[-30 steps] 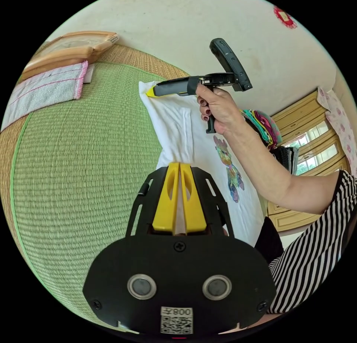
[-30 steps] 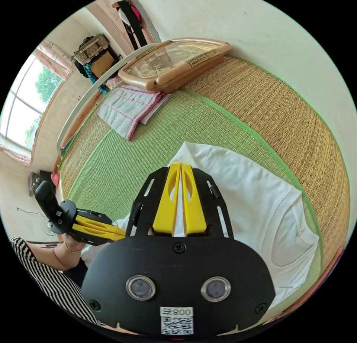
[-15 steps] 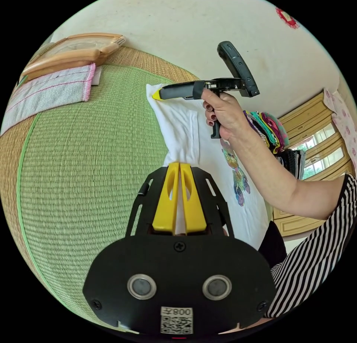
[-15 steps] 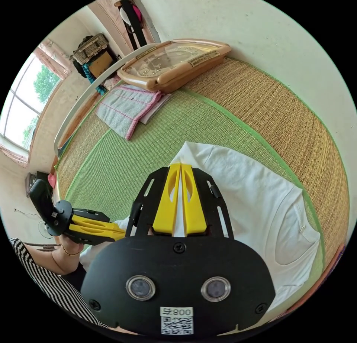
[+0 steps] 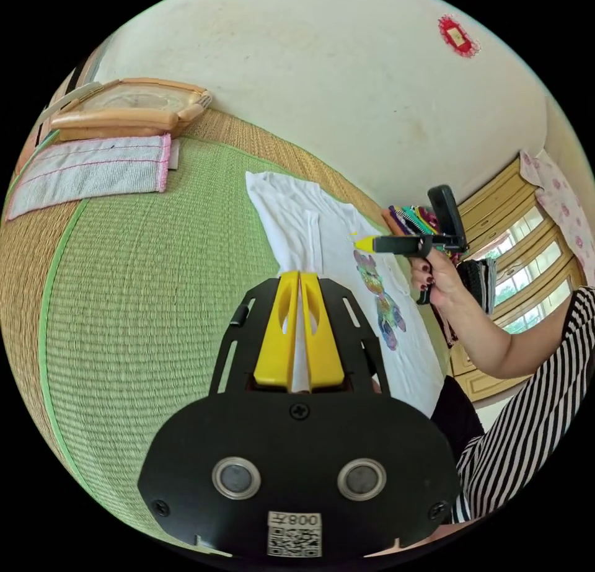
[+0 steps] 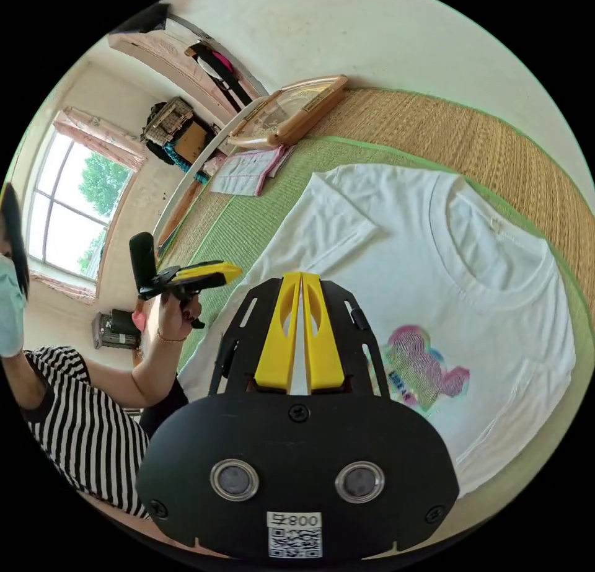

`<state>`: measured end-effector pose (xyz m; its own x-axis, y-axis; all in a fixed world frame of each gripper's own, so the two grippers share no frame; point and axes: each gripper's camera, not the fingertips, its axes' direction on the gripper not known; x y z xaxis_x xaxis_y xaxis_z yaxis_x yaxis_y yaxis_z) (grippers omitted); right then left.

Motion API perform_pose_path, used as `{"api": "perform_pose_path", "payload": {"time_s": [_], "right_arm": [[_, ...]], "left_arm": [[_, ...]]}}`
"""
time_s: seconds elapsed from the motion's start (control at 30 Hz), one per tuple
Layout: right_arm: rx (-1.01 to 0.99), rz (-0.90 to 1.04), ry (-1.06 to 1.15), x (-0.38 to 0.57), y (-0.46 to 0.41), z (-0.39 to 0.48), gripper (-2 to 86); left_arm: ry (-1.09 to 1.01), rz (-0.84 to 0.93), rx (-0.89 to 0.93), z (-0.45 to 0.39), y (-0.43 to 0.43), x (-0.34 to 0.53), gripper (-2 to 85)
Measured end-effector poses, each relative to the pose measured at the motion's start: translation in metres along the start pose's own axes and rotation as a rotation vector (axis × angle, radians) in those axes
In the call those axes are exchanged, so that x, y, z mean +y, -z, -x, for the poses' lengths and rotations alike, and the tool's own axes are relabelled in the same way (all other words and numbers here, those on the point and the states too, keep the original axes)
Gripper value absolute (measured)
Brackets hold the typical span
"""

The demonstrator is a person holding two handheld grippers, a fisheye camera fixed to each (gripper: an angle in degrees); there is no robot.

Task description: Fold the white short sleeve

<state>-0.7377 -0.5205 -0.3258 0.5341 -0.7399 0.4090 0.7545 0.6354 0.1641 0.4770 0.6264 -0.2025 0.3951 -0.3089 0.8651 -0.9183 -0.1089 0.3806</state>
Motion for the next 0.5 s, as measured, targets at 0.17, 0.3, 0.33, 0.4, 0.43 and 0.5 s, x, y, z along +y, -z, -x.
{"api": "perform_pose_path", "payload": {"time_s": [0.17, 0.3, 0.33, 0.4, 0.43, 0.5], "right_arm": [[0.008, 0.113, -0.159, 0.137, 0.037, -0.009, 0.0], [0.026, 0.204, -0.318, 0.254, 0.067, -0.016, 0.0], [0.029, 0.203, -0.356, 0.284, 0.075, -0.016, 0.0], [0.029, 0.215, -0.415, 0.325, 0.082, -0.017, 0.0], [0.008, 0.208, -0.445, 0.349, 0.086, -0.018, 0.0], [-0.031, 0.196, -0.469, 0.381, 0.090, -0.018, 0.1]], "left_arm": [[-0.072, -0.232, 0.198, -0.015, 0.039, 0.045, 0.2], [-0.074, -0.152, 0.208, -0.032, 0.051, 0.068, 0.2], [-0.076, -0.132, 0.223, -0.039, 0.057, 0.078, 0.2], [-0.068, -0.109, 0.225, -0.049, 0.067, 0.094, 0.2], [-0.055, -0.082, 0.230, -0.055, 0.072, 0.107, 0.2], [-0.048, -0.027, 0.238, -0.063, 0.078, 0.127, 0.3]]}}
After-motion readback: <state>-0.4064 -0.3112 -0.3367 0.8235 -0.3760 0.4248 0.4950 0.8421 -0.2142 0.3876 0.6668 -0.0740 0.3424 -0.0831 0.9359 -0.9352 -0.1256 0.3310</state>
